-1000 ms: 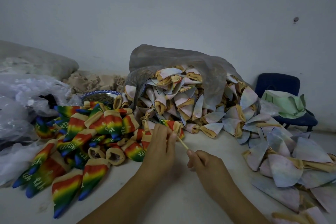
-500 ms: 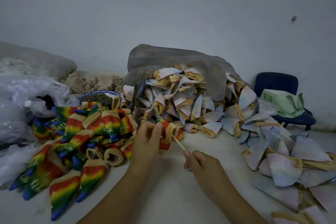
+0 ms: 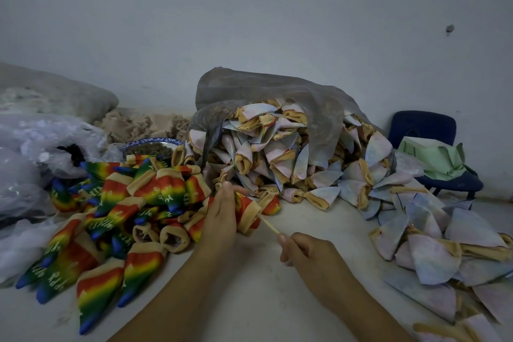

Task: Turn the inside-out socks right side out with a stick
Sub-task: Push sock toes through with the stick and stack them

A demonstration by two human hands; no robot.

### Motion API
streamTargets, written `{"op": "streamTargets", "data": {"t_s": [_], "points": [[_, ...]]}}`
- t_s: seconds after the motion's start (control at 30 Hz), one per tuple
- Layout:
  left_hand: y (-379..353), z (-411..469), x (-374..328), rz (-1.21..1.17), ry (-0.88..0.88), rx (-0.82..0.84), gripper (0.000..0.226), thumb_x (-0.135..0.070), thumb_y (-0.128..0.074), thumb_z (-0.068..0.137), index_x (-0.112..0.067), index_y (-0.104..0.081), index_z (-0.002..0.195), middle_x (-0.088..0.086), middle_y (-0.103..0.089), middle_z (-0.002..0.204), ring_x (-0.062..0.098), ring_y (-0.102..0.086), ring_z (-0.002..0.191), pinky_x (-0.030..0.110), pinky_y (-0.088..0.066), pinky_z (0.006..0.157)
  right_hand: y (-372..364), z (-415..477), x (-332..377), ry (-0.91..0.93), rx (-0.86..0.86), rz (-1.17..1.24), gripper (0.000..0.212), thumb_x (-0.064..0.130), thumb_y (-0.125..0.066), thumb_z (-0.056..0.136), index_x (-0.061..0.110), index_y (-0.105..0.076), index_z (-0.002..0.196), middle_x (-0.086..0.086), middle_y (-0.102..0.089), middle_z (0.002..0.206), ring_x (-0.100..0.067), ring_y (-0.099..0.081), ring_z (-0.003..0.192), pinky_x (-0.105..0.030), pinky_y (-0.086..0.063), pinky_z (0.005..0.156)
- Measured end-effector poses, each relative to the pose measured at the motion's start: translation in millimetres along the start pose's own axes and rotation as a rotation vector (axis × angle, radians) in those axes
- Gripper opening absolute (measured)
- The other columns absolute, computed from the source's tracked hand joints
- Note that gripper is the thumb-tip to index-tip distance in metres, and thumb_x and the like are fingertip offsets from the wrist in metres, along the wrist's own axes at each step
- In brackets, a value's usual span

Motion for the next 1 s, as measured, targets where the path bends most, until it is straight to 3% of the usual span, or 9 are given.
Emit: {"op": "streamTargets", "data": {"t_s": [0.1, 0.27, 0.37, 0.5, 0.63, 0.7, 0.8, 0.9, 1.0], "points": [[2.5, 1.3, 2.3, 0.049, 0.023, -0.033, 0.089, -0.083, -0.025, 0.075, -0.032, -0.045, 0.145, 0.001, -0.052, 0.141, 0.021, -0.045, 0.133, 0.045, -0.033, 0.115, 2.7, -0.2, 0.4, 0.000, -0.006, -0.015, 0.041, 0.058, -0.043, 0.090, 0.032, -0.059, 0.063, 0.008, -0.067, 0.072, -0.003, -0.064, 0.076, -0.027, -0.050, 0.072], [5.8, -0.2, -5.0, 0.100, -0.047, -0.081, 0.069, -0.080, -0.022, 0.081, -0.049, -0.042, 0.139, -0.027, -0.045, 0.120, -0.001, -0.040, 0.118, 0.019, -0.029, 0.100, 4.5, -0.8, 2.9, 0.057, -0.027, -0.130, 0.048, 0.063, -0.037, 0.089, 0.024, -0.059, 0.073, 0.000, -0.066, 0.074, -0.010, -0.064, 0.076, -0.033, -0.050, 0.069], [10.0, 0.0, -6.5, 0.133, -0.018, -0.123, 0.044, -0.074, -0.024, 0.086, -0.053, -0.053, 0.111, -0.031, -0.047, 0.102, -0.023, -0.045, 0.090, 0.011, -0.032, 0.086, 9.8, 0.5, 3.1, 0.076, -0.071, -0.280, 0.053, 0.066, -0.035, 0.089, 0.019, -0.057, 0.077, -0.004, -0.061, 0.071, -0.013, -0.054, 0.062, -0.027, -0.039, 0.056], [11.6, 4.7, -6.5, 0.249, -0.030, -0.142, 0.030, -0.067, -0.025, 0.092, -0.047, -0.046, 0.100, -0.023, -0.046, 0.086, -0.009, -0.043, 0.078, 0.014, -0.029, 0.067, 10.9, 1.8, 6.1, 0.135, -0.091, -0.372, 0.052, 0.066, -0.035, 0.089, 0.019, -0.046, 0.069, -0.001, -0.046, 0.058, -0.010, -0.041, 0.052, -0.026, -0.031, 0.051], [13.4, 14.9, 12.8, 0.230, 0.096, -0.115, 0.059, -0.062, -0.031, 0.098, -0.016, -0.068, 0.094, 0.013, -0.068, 0.087, 0.024, -0.064, 0.084, 0.034, -0.050, 0.077, 10.6, 3.2, 5.8, 0.161, -0.058, -0.380, 0.055, 0.066, -0.037, 0.088, 0.016, -0.049, 0.069, -0.003, -0.045, 0.057, -0.011, -0.040, 0.051, -0.024, -0.028, 0.049], [12.5, 16.7, 19.4, 0.162, 0.210, -0.117, 0.066, -0.065, -0.033, 0.096, -0.009, -0.068, 0.102, 0.017, -0.071, 0.088, 0.031, -0.068, 0.086, 0.044, -0.055, 0.085, 8.9, 2.0, 4.5, 0.144, -0.031, -0.325, 0.055, 0.067, -0.040, 0.086, 0.017, -0.057, 0.073, -0.004, -0.056, 0.064, -0.011, -0.048, 0.054, -0.024, -0.034, 0.051], [12.3, 17.6, 20.6, 0.022, 0.279, -0.187, 0.076, -0.075, -0.030, 0.090, -0.015, -0.065, 0.119, 0.010, -0.073, 0.091, 0.028, -0.070, 0.088, 0.048, -0.054, 0.093, 1.8, -1.6, 3.3, 0.070, 0.028, -0.099, 0.045, 0.064, -0.046, 0.085, 0.026, -0.063, 0.069, 0.014, -0.066, 0.072, -0.001, -0.062, 0.068, -0.024, -0.049, 0.065], [12.4, 9.7, 10.5, -0.054, 0.202, -0.214, 0.091, -0.091, -0.023, 0.069, -0.014, -0.067, 0.088, 0.001, -0.071, 0.059, 0.014, -0.071, 0.057, 0.033, -0.054, 0.067, -7.6, -3.6, 8.8, 0.049, 0.072, -0.006, 0.042, 0.060, -0.048, 0.087, 0.030, -0.061, 0.062, 0.020, -0.067, 0.073, 0.005, -0.064, 0.072, -0.023, -0.052, 0.071], [16.7, -2.7, 0.5, -0.057, 0.108, -0.316, 0.082, -0.097, -0.020, 0.054, -0.025, -0.056, 0.067, -0.007, -0.062, 0.048, 0.006, -0.063, 0.050, 0.033, -0.050, 0.063, -15.7, -5.0, 15.2, 0.024, 0.100, 0.043, 0.042, 0.059, -0.046, 0.088, 0.031, -0.061, 0.061, 0.019, -0.066, 0.070, 0.006, -0.062, 0.071, -0.017, -0.048, 0.066]]}}
Point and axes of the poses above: each hand's wrist, its own z-axis towards the middle knuckle, its own y-axis out of the back of the hand, x = y × z, the point moved 6 cm from there along z, towards the middle knuckle
